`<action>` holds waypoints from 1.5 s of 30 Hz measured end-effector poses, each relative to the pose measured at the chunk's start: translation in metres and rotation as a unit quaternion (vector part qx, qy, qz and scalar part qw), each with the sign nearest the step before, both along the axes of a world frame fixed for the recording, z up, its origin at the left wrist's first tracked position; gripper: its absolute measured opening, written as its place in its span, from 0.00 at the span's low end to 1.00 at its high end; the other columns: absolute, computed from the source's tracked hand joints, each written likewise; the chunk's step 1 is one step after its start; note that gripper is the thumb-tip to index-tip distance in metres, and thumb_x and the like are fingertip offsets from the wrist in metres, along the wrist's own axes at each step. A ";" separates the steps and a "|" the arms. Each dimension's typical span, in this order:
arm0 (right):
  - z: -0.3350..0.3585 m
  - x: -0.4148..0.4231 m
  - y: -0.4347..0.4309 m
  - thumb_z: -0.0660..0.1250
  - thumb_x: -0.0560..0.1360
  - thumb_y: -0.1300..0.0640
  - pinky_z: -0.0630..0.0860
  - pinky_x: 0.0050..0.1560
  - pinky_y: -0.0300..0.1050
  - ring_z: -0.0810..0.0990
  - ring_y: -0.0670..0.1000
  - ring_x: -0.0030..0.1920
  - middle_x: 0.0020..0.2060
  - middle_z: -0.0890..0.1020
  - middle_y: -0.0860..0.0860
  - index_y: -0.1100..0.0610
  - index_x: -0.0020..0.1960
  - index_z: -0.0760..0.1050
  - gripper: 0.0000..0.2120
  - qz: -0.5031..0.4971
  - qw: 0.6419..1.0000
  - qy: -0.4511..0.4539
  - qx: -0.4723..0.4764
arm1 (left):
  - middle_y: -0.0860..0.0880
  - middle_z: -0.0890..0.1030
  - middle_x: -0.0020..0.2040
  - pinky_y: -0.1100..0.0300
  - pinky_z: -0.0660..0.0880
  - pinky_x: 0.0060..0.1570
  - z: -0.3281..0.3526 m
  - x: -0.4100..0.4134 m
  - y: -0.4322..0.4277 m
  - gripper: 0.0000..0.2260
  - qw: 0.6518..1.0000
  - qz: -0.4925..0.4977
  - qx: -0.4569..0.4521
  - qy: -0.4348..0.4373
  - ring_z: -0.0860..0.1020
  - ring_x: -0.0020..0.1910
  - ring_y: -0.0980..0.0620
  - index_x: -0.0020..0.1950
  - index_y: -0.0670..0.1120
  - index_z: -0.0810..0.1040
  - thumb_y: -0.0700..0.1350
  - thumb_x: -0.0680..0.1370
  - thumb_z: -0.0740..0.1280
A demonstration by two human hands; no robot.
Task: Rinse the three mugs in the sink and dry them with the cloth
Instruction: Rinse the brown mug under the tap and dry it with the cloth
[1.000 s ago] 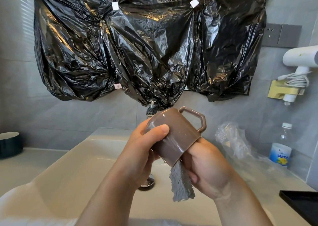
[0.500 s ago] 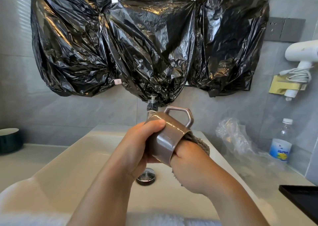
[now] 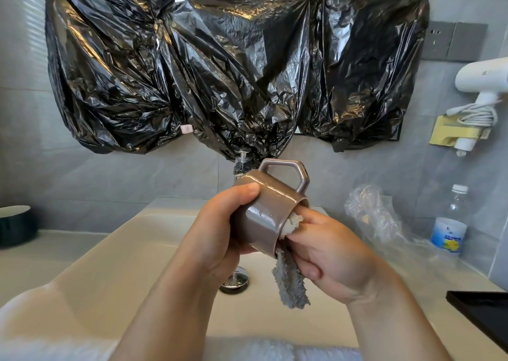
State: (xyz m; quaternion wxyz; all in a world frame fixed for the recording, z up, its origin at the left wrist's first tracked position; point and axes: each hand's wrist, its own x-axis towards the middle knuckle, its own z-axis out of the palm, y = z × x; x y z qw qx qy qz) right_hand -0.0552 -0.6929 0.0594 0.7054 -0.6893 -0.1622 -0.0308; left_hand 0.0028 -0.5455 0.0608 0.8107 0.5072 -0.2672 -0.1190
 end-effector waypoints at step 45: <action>-0.001 -0.004 0.018 0.63 0.78 0.47 0.71 0.34 0.34 0.78 0.35 0.30 0.30 0.81 0.36 0.36 0.52 0.80 0.08 -0.142 0.956 -0.106 -0.233 | 0.45 0.85 0.43 0.53 0.75 0.40 0.006 0.003 0.012 0.17 0.997 0.025 0.036 -0.065 0.82 0.41 0.47 0.45 0.52 0.85 0.53 0.59 0.76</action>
